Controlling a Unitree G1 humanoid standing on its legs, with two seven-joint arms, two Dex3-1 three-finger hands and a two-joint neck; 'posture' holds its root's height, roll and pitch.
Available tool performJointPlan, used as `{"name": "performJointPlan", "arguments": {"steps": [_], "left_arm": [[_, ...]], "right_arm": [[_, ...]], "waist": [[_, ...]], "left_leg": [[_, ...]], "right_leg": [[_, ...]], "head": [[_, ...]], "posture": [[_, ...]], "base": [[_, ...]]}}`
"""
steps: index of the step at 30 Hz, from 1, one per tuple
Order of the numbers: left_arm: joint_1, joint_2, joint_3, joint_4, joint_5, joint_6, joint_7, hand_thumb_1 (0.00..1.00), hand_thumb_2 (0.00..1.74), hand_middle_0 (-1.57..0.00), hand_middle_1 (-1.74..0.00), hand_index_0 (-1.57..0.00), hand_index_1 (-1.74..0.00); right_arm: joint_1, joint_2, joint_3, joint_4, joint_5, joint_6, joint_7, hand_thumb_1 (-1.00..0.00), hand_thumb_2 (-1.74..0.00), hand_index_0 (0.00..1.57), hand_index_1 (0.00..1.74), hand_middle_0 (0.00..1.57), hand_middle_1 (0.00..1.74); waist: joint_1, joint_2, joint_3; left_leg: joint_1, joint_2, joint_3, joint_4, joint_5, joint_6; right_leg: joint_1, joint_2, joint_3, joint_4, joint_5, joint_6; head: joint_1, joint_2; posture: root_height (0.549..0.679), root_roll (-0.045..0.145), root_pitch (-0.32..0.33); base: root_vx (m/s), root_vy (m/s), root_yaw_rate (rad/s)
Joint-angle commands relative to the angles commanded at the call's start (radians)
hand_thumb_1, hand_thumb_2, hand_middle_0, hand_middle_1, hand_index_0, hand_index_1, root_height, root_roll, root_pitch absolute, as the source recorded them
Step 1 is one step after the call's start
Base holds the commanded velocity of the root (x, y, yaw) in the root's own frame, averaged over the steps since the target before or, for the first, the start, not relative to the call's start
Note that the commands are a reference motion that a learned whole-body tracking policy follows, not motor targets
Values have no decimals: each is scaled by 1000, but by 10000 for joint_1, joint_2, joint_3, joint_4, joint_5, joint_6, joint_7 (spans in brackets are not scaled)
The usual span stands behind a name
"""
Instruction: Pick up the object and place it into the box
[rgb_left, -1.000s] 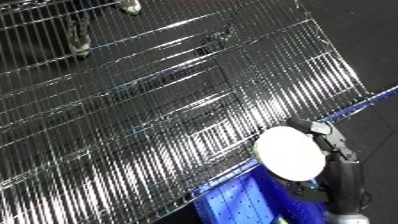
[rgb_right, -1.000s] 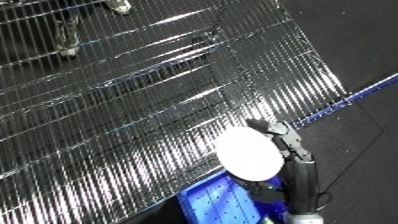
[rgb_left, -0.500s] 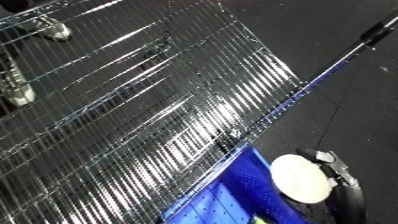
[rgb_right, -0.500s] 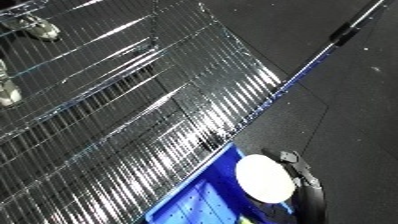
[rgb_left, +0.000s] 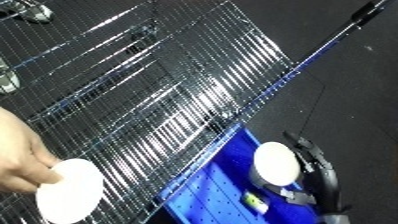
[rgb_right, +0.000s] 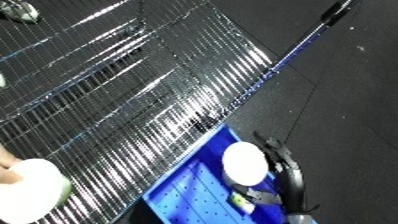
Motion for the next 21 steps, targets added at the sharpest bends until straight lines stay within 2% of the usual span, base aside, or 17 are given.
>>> {"name": "performJointPlan", "arguments": {"steps": [10, 14, 21], "left_arm": [[-77, 15, -46, -30, -21, 70, 159, 1000, 1740, -1570, -1740, -1570, -1740], [-52, 35, -90, -88, -20, 128, 209, 1000, 1740, -1570, -1740, -1570, -1740], [-36, 16, -213, -129, 55, 168, 218, 1000, 1740, -1570, -1740, -1570, -1740]], "right_arm": [[-3, 149, 177, -169, -327, 207, -194, 0, 0, 0, 0, 0, 0], [-35, 181, 275, -435, -699, 212, -150, 0, 0, 0, 0, 0, 0], [-493, 122, 807, -1543, -1715, 629, 576, 0, 0, 0, 0, 0, 0]], "waist": [[93, -55, 0], [177, -112, 0], [451, -208, 0]], "left_leg": [[-38, -42, -92, 39, 19, 7], [-101, -69, -162, 75, 41, 17], [-151, -169, -362, -13, 166, 1]], "right_leg": [[32, -2, -22, 77, -25, -24], [14, 12, -55, 127, -19, -35], [62, 15, -139, 92, 5, -52]], "head": [[-313, -260], [-633, -285], [-1279, -284]], "posture": [[630, 105, 80], [630, 103, 78], [630, 102, 75]], "base": [[13, -3, 26], [7, -21, 51], [2, -34, 79]]}}
